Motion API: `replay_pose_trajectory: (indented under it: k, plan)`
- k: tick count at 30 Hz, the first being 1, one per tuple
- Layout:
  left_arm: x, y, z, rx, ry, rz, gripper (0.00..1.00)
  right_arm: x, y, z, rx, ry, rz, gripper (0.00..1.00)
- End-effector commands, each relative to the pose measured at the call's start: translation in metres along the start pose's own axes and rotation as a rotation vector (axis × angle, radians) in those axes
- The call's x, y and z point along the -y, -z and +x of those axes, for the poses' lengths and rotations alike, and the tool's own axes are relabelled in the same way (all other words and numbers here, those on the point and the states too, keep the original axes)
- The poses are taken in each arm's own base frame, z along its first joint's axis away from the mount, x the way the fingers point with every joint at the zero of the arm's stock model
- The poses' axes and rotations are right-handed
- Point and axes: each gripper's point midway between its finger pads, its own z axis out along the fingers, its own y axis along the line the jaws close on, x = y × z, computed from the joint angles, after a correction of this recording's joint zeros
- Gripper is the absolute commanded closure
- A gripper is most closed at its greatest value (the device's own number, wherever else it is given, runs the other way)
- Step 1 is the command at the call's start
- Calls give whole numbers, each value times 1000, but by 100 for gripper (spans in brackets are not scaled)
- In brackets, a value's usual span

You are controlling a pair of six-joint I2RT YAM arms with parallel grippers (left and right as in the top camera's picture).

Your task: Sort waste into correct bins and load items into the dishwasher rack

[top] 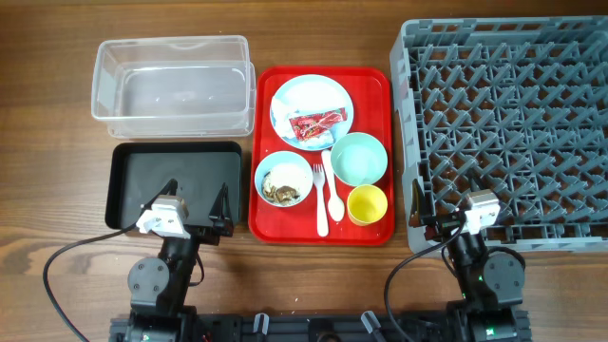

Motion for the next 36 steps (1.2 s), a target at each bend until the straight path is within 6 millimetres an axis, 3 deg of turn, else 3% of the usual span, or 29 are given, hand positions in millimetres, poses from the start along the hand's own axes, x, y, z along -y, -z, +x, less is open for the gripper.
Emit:
replay_pose_trajectory:
  k: [1, 36]
  plan:
    - [1, 0, 1, 0, -20, 11, 0, 3, 0, -2, 8, 7, 15, 0]
    - [2, 0, -3, 15, -21, 15, 0, 3, 0, -2, 8, 8, 15, 0]
